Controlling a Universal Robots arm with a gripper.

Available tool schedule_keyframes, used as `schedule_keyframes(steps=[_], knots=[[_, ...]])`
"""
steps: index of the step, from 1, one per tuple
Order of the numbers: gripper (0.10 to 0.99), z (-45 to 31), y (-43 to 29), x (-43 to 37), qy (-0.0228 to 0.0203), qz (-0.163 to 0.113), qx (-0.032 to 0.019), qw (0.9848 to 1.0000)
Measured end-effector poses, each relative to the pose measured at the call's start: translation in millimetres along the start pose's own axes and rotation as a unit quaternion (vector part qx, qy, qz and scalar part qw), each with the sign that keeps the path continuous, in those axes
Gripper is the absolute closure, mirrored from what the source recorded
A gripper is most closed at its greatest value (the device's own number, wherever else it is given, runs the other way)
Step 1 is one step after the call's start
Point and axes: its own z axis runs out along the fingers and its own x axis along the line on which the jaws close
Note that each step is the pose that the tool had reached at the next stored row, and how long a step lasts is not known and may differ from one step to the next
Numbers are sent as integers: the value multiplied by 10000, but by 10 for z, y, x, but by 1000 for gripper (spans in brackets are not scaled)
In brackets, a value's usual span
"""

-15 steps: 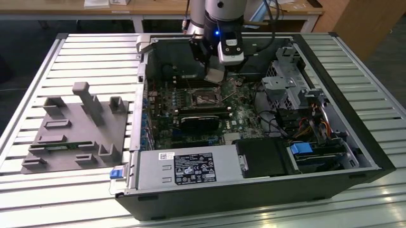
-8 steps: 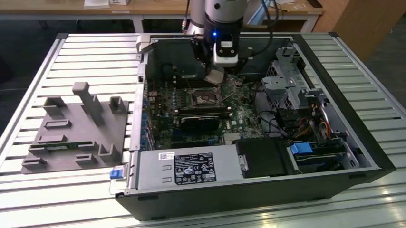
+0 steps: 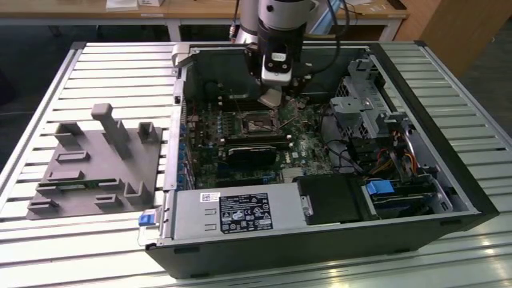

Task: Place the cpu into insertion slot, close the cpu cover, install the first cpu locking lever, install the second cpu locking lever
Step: 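Place the cpu into insertion slot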

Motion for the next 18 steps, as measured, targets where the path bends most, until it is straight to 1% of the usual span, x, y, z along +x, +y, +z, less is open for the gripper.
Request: schedule_keyframes(steps=[2, 4, 7, 9, 11, 14, 18], knots=[[549, 3, 0, 0, -16, 179, -3, 9998], [549, 7, 0, 0, -33, 364, -7, 9993], [549, 13, -1, 0, -57, 635, -12, 9980], [549, 17, -2, 0, -73, 813, -15, 9967], [549, 24, -2, -1, -89, 991, -19, 9950], [549, 37, -3, -1, -113, 1259, -25, 9920], [549, 57, -5, -1, -145, 1624, -32, 9866]])
